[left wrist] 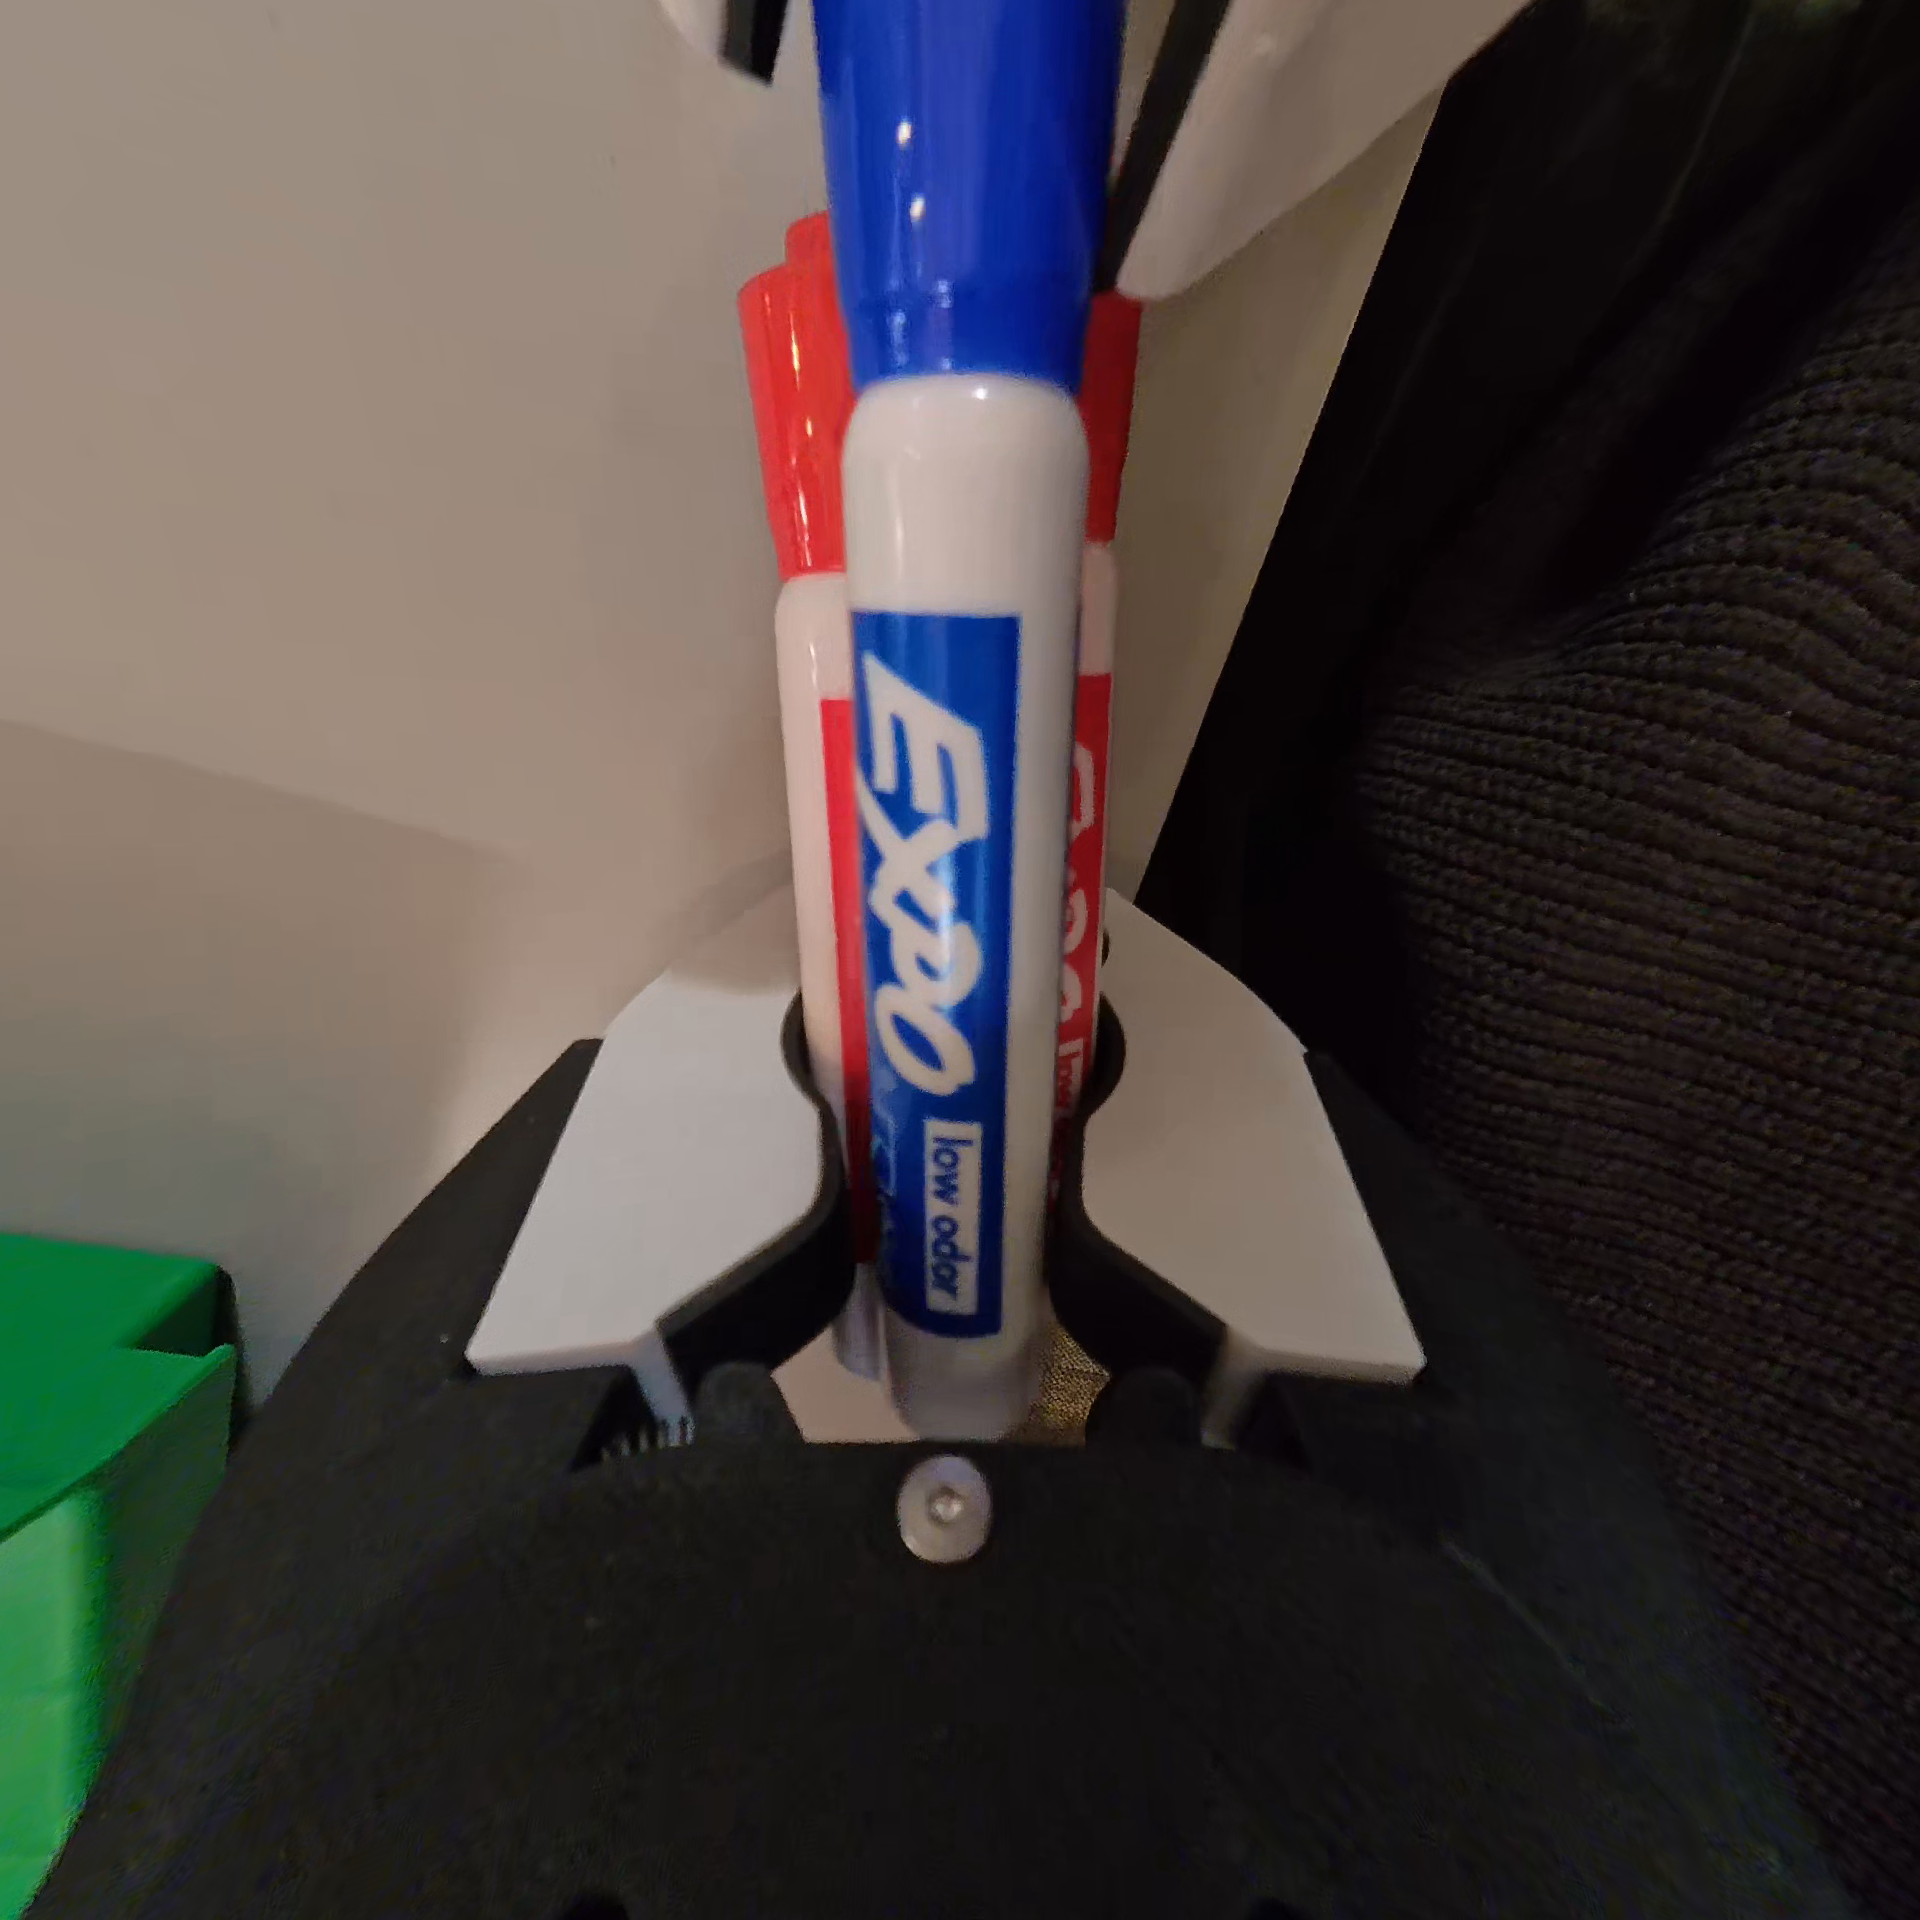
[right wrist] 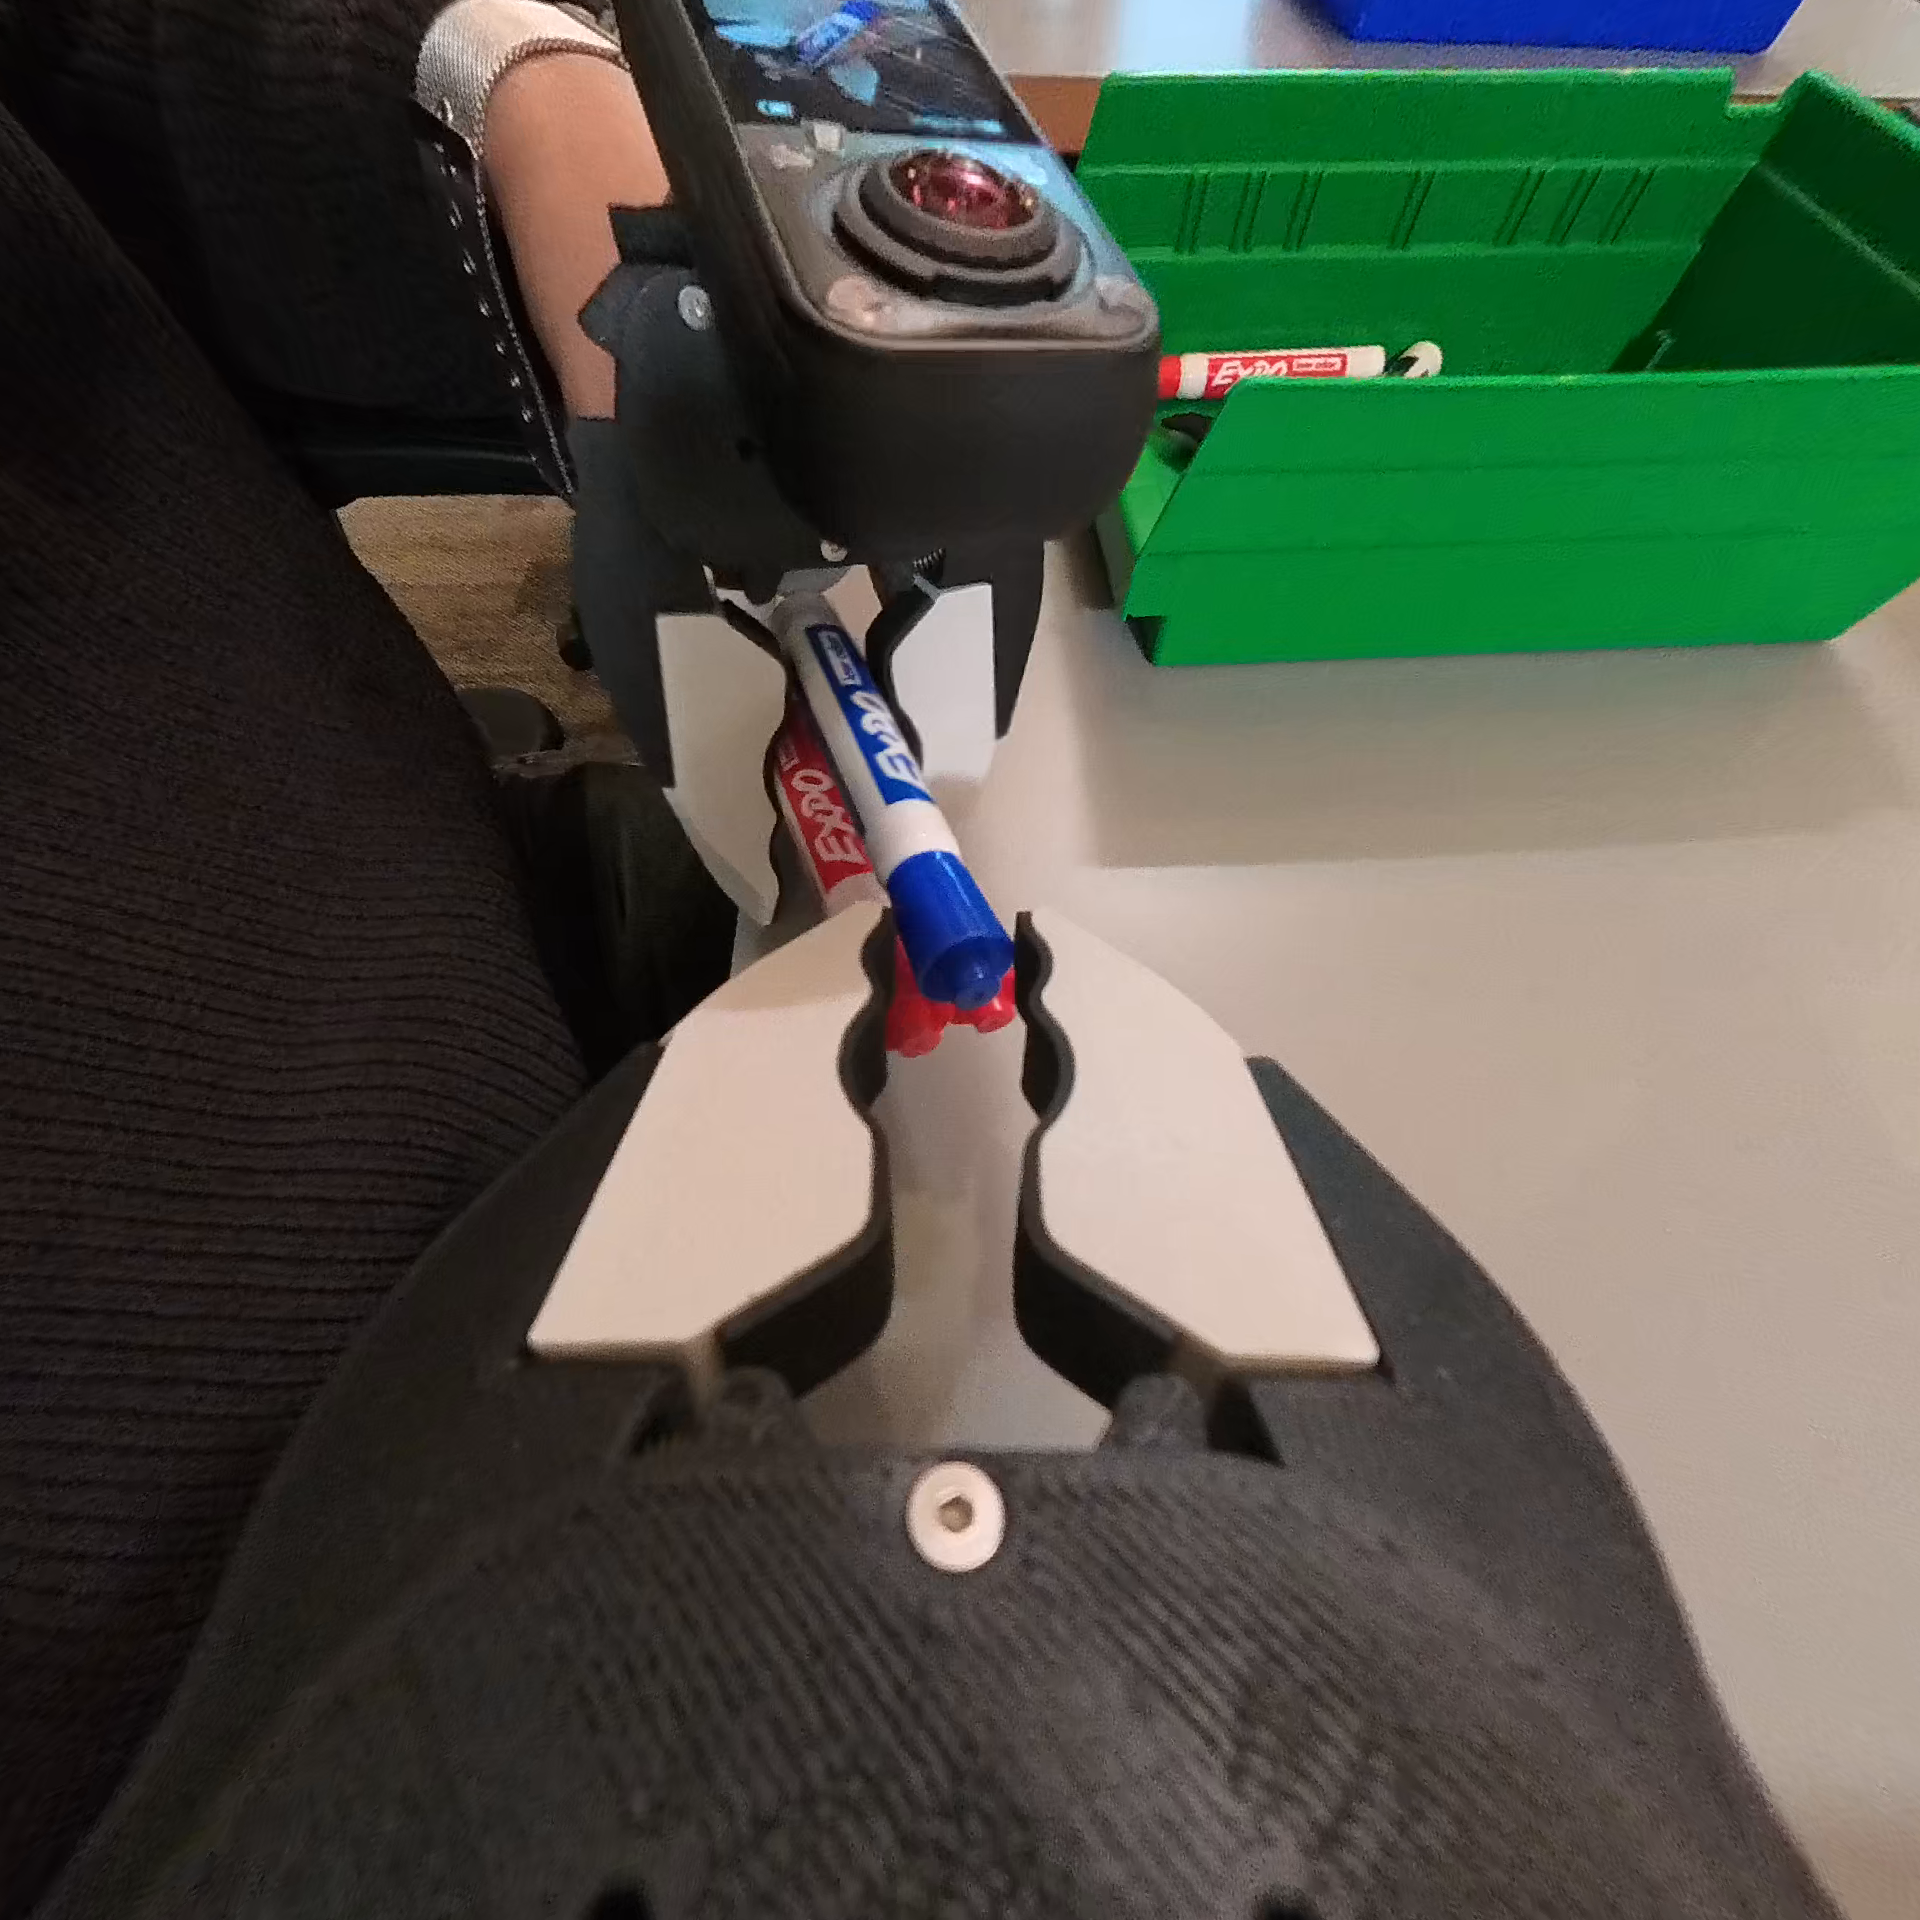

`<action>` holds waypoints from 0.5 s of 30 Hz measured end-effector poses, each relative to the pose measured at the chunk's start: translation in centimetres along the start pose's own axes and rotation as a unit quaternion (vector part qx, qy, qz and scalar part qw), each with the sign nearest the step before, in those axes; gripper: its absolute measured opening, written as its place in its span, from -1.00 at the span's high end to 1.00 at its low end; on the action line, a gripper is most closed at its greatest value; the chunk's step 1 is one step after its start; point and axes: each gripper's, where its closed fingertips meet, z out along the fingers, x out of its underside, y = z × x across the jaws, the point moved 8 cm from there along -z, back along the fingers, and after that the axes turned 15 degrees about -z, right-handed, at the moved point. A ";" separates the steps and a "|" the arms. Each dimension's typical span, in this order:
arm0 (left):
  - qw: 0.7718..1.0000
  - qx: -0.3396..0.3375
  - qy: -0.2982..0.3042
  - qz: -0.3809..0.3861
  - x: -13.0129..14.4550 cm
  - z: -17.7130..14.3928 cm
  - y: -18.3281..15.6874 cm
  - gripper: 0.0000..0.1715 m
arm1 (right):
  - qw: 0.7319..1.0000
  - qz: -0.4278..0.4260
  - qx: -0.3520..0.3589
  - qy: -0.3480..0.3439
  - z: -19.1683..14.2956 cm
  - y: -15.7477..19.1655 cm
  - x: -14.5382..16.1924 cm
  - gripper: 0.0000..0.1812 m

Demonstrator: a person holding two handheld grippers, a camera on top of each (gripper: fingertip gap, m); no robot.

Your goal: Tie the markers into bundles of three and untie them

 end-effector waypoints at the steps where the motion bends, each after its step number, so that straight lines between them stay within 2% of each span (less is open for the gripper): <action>1: 1.000 0.000 -0.001 -0.001 0.0 0.0 0.0 0.48 | 1.000 -0.001 -0.003 0.002 0.0 0.1 0.0 0.76; 15: 1.000 0.001 0.000 -0.013 -0.1 0.0 0.2 0.48 | 1.000 -0.010 0.017 0.019 0.2 0.2 -0.1 0.76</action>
